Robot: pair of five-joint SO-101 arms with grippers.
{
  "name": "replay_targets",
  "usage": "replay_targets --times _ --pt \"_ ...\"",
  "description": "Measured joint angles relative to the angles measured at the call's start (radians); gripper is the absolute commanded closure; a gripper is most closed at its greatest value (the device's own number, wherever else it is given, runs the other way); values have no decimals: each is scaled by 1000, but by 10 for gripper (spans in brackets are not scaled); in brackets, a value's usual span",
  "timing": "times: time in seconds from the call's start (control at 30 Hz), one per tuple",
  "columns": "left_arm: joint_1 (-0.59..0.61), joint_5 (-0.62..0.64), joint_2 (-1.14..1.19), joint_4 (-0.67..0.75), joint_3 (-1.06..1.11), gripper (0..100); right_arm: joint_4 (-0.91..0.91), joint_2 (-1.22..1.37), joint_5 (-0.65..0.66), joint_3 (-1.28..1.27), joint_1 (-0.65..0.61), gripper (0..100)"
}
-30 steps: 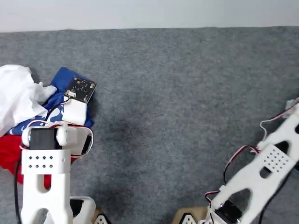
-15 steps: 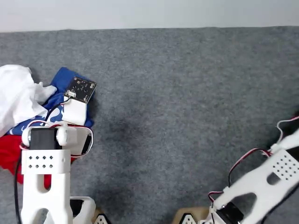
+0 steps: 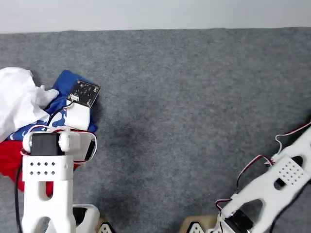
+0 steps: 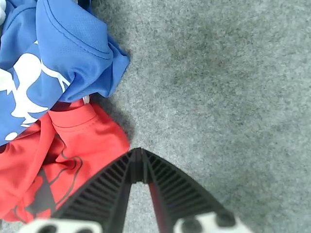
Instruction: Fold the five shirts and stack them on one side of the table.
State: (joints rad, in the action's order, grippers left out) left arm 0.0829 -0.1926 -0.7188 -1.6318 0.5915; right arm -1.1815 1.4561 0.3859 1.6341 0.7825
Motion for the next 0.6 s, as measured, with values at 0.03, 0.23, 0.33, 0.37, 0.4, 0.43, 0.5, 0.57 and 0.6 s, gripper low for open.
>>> replay_targets --times 0.03,0.23,0.33,0.37,0.4,0.43,0.5,0.57,0.6 --pt "0 0 0 0 0 997 -2 -15 0 -2 0 981" --pt "0 0 0 0 0 997 -77 -186 0 -2 -32 981" --pt "0 0 0 0 0 997 -167 -272 0 -2 -57 981" --pt "0 0 0 0 0 997 -199 -298 0 -2 -66 981" --pt "0 0 0 0 -6 997 -236 -322 2 -2 -77 981" --pt "0 0 0 0 -18 997 -276 -347 3 -2 -89 981" --pt "0 0 0 0 -43 997 -367 -387 3 -2 -110 981" --pt "-2 0 0 0 -58 997 -473 -422 3 -2 -137 982" --pt "-3 0 0 0 -60 997 -523 -436 3 -2 -150 989"
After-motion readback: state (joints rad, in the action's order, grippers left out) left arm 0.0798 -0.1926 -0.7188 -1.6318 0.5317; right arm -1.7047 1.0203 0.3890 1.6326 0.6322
